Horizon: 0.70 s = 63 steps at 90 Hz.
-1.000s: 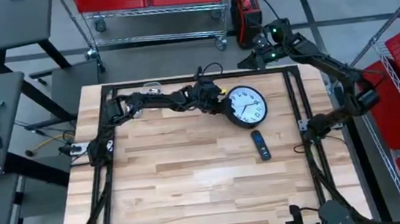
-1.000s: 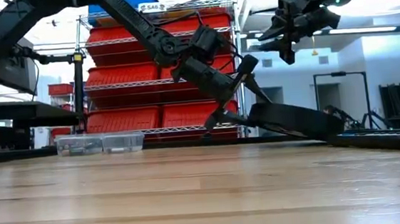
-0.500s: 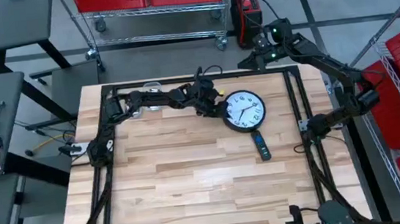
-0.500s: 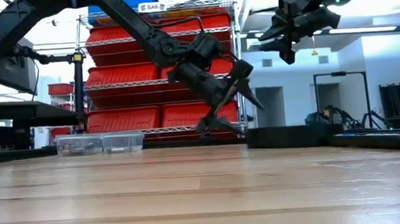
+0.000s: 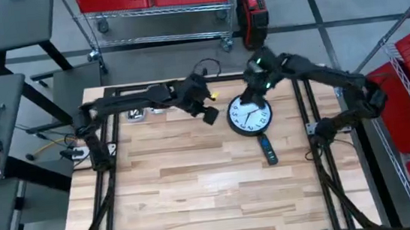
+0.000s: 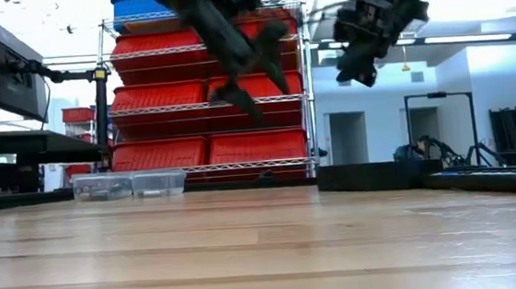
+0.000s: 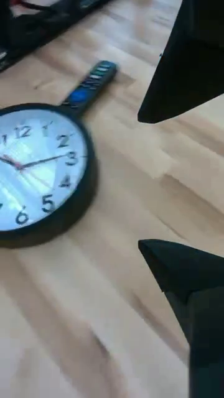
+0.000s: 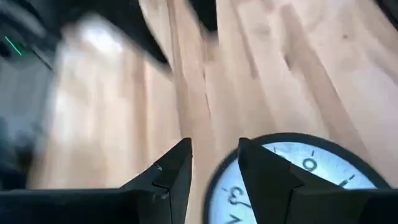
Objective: Insert battery
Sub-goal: Move the wall clock to the top right of the table
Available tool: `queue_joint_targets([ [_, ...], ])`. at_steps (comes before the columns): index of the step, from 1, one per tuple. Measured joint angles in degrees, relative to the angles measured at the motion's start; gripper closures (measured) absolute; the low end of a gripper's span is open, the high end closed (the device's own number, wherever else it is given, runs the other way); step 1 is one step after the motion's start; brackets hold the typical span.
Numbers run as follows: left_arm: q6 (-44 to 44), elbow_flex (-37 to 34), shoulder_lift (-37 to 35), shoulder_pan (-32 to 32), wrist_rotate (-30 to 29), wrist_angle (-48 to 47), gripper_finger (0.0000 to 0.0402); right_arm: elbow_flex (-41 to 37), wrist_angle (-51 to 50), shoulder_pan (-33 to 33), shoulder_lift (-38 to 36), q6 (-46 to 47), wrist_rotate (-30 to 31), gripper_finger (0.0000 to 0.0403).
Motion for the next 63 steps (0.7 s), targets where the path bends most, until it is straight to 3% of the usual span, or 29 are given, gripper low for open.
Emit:
queue_joint_targets([
  [10, 2.04, -0.01, -7.25, -2.26, -4.58, -8.61, 0.0099, 0.0, 1.13, 7.77, 0.0, -3.6, 9.09, 0.0281],
  [20, 2.69, 0.0, -13.45, -4.5, -10.38, -15.93, 0.01, 0.07, 2.58, 13.82, 1.33, -10.38, 13.75, 0.0297],
  [31, 1.62, 0.0, -18.8, -6.91, -14.74, -22.68, 0.01, 0.04, 2.63, 17.9, 6.28, -19.12, 15.76, 0.0343],
  [42, 0.04, 0.0, -23.06, -8.72, -17.4, -27.63, 0.01, 0.13, 2.87, 20.12, 12.65, -22.09, 18.35, 0.0394],
  [63, -0.59, -0.01, -26.89, -10.7, -22.11, -32.74, 0.01, 1.68, 3.06, 22.98, 22.28, -22.15, 22.3, 0.0399],
])
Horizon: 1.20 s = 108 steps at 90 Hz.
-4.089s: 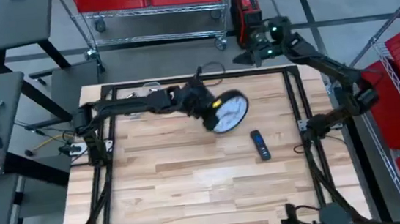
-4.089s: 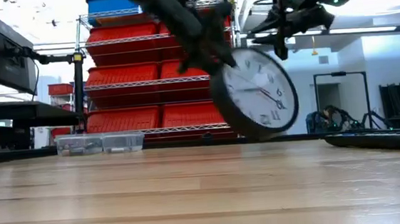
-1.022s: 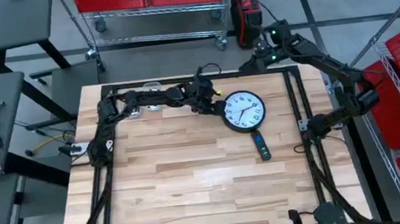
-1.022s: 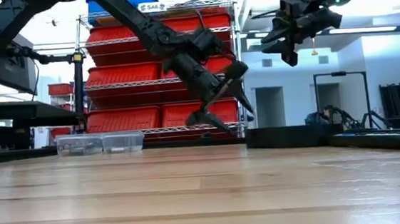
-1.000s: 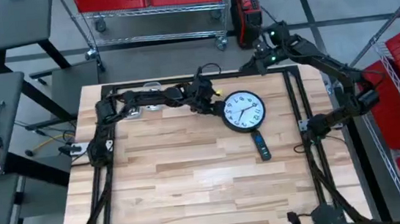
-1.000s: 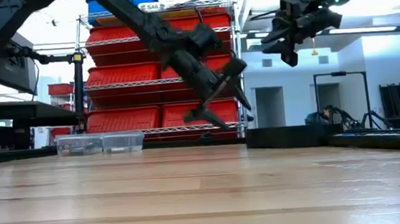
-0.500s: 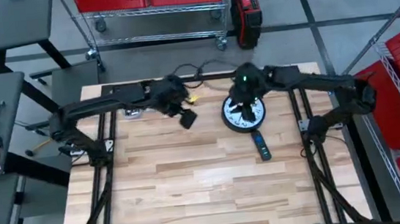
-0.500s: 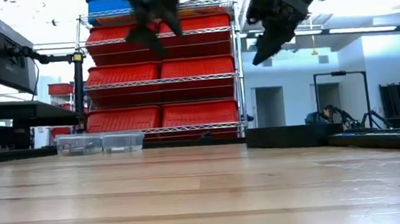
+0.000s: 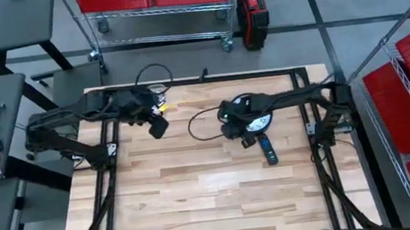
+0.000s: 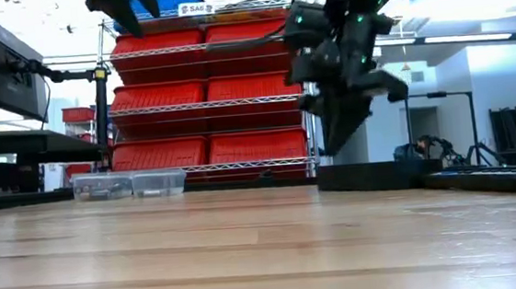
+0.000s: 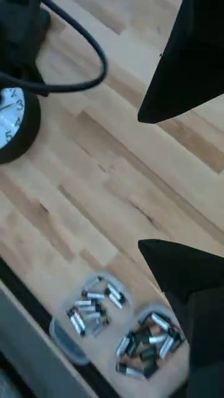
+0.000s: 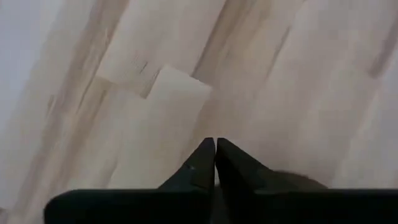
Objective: Insert battery
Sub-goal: Move the wall clock to the top right of the table
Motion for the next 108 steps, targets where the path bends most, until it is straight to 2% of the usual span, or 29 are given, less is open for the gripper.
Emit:
queue_joint_targets([
  [14, -0.14, -0.01, 0.11, -0.92, -0.5, -3.27, 0.01, -0.07, -1.13, 0.88, 2.98, 0.03, 5.79, 0.0401],
  [33, -0.03, -0.67, 0.6, -1.8, -0.71, -4.98, 0.01, -0.07, -6.98, -1.59, 2.75, -2.64, 6.13, 0.0402],
  [71, -0.7, -0.67, 0.57, -2.7, -0.88, -5.0, 0.01, -1.92, -19.2, -11.05, 0.82, -5.61, 7.04, 0.0403],
  [92, -3.06, -0.67, 0.57, -2.74, -2.39, -4.98, 0.01, -1.92, -28.38, -13.26, -1.56, 5.6, 7.19, 0.0403],
  [108, -5.13, -0.67, 0.57, -2.69, -4.71, -5.08, 0.01, -1.92, -27.93, -10.98, -10.76, 14.42, 6.46, 0.0403],
])
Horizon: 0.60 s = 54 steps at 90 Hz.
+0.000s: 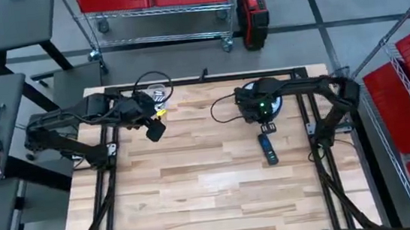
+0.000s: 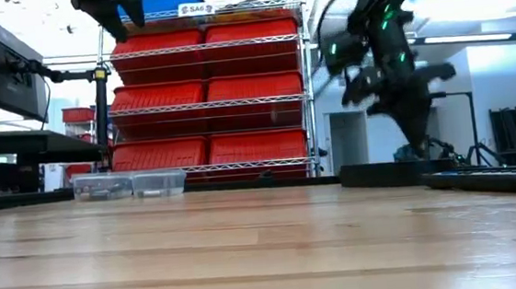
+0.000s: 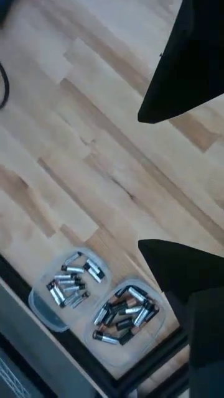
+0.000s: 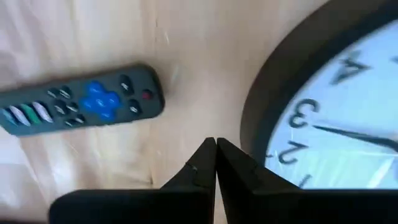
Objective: Insert battery
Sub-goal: Move the wall clock to the top right of the table, then open the remote battery compartment
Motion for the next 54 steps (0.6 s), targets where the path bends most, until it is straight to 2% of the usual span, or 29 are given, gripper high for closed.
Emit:
queue_joint_targets([
  [8, -0.11, 0.0, 0.0, 0.0, 0.01, 0.0, 0.01, 0.0, 3.56, 1.25, -6.54, 7.73, -0.57, 0.0403],
  [22, 1.98, 0.0, 0.0, 0.0, 0.01, 0.14, 0.01, 0.02, 14.92, 2.41, -18.45, 19.81, -5.39, 0.0403],
  [36, 2.1, 0.0, 0.02, 0.85, 0.01, 0.54, 0.01, 0.09, 24.17, 3.31, -26.33, 30.25, -8.06, 0.0403],
  [46, 1.48, 0.0, 0.02, 1.51, -0.05, 1.07, 0.01, 0.15, 23.39, 2.97, -28.03, 38.9, -8.24, 0.0402],
  [54, 1.1, 0.0, 0.02, 1.6, -0.1, 2.36, 0.01, 0.13, 16.29, 1.33, -27.45, 47.91, -9.18, 0.0386],
])
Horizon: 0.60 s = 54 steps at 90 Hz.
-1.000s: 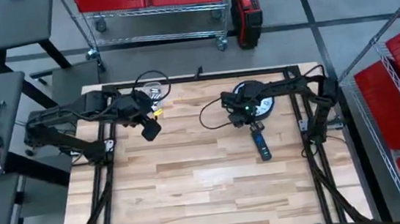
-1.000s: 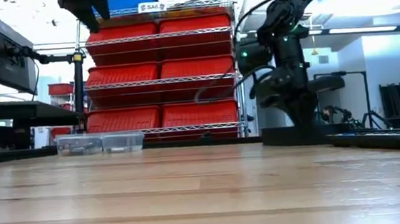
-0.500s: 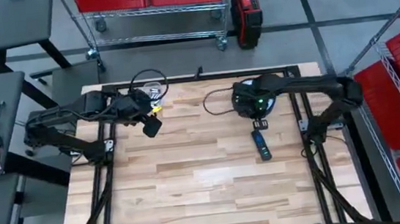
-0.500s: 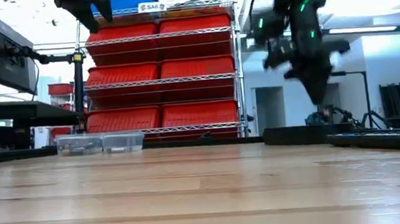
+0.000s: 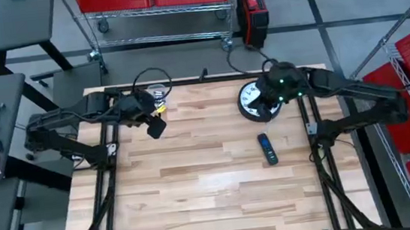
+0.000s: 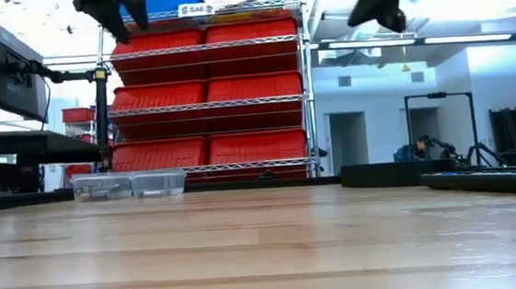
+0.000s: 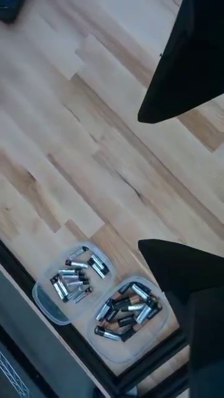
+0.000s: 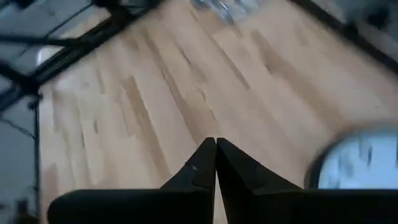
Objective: Insert battery
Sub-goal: Open the remote battery compartment
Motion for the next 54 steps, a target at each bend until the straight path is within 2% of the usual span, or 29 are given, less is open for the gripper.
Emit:
queue_joint_targets([
  [13, -0.44, 0.0, 0.0, 0.0, 0.02, 0.76, 0.01, -0.16, -14.77, 0.72, 3.02, 3.28, -0.25, 0.0321],
  [23, -0.55, 0.0, 0.0, 0.0, 0.03, 0.71, 0.01, -1.49, -17.95, 3.97, 4.23, 4.42, 3.65, 0.0258],
  [34, -0.88, 0.0, 0.0, -0.5, 0.86, 0.39, 0.01, -6.06, -16.98, 8.22, 3.64, 12.47, 11.79, 0.0189],
  [44, -0.59, 0.0, 0.0, -1.7, 1.28, 0.37, 0.01, -11.71, -12.48, 11.47, 2.66, 19.85, 12.12, 0.0142],
  [54, 0.23, 0.0, 0.0, -2.54, 1.4, 0.35, 0.01, -17.05, -6.96, 14.24, 2.94, 26.16, 12.55, 0.0116],
])
